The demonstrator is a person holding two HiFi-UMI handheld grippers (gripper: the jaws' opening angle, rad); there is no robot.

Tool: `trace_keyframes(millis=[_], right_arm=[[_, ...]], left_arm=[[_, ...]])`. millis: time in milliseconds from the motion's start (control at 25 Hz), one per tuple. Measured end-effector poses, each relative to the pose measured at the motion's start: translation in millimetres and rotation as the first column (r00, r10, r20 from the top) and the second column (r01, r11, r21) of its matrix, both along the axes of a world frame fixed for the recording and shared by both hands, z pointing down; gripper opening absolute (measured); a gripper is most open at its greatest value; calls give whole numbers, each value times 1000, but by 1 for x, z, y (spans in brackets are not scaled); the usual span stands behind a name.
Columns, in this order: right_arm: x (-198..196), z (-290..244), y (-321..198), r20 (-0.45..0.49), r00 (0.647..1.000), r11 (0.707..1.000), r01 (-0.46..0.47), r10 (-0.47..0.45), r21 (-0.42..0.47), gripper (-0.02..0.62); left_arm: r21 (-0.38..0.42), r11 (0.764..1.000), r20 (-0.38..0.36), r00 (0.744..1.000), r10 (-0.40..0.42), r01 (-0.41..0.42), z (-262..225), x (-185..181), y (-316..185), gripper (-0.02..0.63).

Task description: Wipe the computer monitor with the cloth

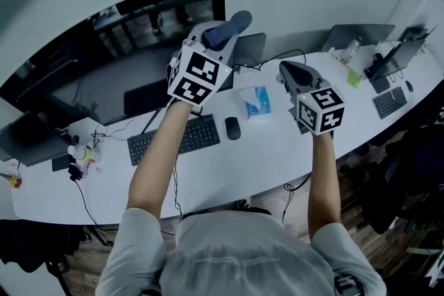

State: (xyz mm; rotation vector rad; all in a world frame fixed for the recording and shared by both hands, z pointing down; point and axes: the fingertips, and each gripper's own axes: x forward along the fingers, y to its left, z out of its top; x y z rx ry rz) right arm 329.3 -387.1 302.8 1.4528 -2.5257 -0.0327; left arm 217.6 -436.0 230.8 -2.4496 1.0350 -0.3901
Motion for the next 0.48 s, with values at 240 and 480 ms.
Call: trace_keyframes(millis=[240,480], right_arm=[[10,-4,-32,53,997,998,61,-62,8,2],[-2,-3,-52,62,991,993,116,-116,5,2]], left_arm=[[112,988,189,974,-128,108,-12,14,-37,57],[30,991,332,934,-133,131,23,6,-52,57]])
